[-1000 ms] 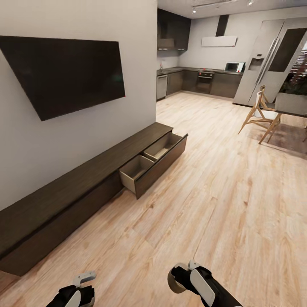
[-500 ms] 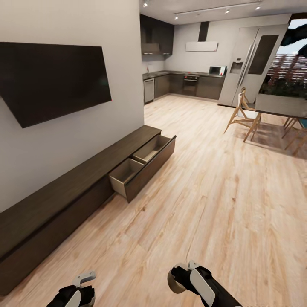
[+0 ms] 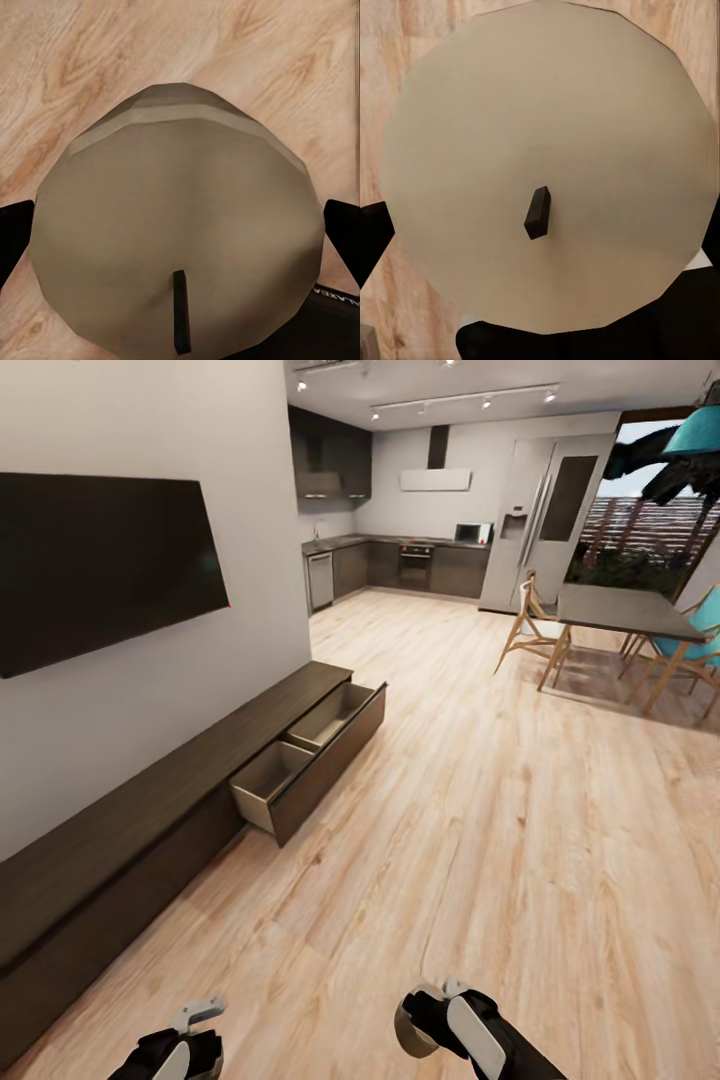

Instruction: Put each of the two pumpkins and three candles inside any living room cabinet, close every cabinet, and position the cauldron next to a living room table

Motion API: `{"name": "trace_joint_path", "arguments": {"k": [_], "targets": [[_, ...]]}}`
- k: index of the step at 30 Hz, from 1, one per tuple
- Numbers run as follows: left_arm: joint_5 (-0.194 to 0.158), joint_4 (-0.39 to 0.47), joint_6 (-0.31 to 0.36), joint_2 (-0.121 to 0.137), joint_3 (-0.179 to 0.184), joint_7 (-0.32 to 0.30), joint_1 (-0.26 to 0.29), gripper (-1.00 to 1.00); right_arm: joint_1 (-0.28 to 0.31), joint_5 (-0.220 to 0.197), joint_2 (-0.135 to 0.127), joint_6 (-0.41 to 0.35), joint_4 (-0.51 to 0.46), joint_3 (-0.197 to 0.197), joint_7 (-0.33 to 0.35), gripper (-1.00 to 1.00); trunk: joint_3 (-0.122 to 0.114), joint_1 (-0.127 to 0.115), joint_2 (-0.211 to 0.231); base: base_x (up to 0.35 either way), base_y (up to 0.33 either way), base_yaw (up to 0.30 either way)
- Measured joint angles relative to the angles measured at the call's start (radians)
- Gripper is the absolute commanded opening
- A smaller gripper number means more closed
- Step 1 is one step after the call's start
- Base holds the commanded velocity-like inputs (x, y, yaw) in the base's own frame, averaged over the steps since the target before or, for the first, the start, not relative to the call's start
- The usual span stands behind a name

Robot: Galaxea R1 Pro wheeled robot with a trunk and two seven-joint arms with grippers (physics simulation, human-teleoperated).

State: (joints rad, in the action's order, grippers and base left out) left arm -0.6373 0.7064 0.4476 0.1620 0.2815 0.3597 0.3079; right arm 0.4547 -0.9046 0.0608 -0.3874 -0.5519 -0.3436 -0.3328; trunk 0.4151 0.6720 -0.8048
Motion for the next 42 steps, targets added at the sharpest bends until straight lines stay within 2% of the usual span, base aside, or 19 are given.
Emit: {"name": "trace_joint_path", "arguments": {"k": [9,42], "targets": [[0.0,0.0,0.0,0.0,0.0,0.0,0.0,-1.0,0.0,-0.011,0.0,0.03,0.009,0.0,-0.001,-1.0,-0.012,0.0,0.0,0.0,0.0,-0.188],[0.0,0.0,0.0,0.0,0.0,0.0,0.0,-1.0,0.0,-0.012,0.0,0.033,0.009,0.0,-0.003,-1.0,-0.057,0.0,0.0,0.0,0.0,-0.187]]}}
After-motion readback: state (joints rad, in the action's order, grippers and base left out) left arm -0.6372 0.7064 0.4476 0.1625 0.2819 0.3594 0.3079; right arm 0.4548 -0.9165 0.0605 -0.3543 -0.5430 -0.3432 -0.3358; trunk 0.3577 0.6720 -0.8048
